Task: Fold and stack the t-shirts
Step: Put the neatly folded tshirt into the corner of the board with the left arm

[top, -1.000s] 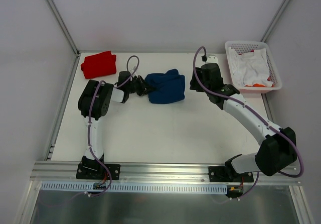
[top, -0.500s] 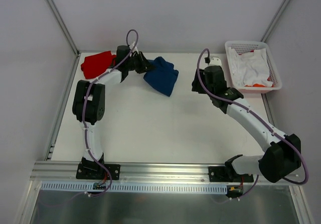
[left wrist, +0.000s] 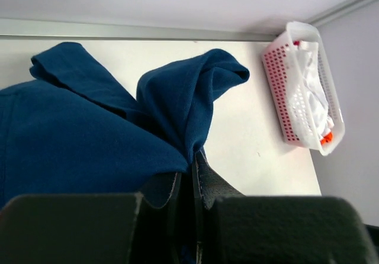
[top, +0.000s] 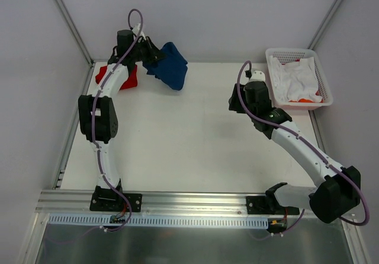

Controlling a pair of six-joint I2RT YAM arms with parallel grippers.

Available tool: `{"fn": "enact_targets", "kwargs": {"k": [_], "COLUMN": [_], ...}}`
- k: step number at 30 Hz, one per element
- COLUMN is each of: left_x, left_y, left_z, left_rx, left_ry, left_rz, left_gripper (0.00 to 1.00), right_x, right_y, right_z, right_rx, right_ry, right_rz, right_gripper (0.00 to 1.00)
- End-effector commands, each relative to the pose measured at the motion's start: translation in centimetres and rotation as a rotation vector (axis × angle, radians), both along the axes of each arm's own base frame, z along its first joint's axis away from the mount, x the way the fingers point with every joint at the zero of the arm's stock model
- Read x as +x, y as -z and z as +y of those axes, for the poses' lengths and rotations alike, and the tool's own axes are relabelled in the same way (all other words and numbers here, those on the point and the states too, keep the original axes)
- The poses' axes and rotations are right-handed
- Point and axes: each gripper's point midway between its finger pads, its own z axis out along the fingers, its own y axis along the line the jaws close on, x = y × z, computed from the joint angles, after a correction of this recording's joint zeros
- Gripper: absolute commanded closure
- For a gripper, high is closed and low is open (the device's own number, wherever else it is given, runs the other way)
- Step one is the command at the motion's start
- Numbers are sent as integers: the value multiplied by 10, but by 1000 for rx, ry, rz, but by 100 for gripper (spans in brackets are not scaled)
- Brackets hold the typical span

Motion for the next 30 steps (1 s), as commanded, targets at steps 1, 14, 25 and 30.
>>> {"fn": "enact_targets", "kwargs": {"k": [1, 14, 25, 30], "left_x": [14, 51, 41, 36], "left_y": [-1, -20, -28, 39], "left_z": [31, 147, 229, 260], "left_rx": [27, 60, 111, 129], "left_ry": [-15, -145, -275, -408], "left_rz": [-20, -85, -91, 74], "left_gripper": [100, 100, 100, 100], "right_x": [-1, 0, 4, 2], "right_y": [-18, -11, -3, -5], "right_z": [0, 5, 14, 13], "right_rx": [38, 39, 59, 62], "right_ry": [6, -15, -40, -41], "right_rz": [-54, -41, -24, -29], "right_gripper": [50, 50, 50, 50]}}
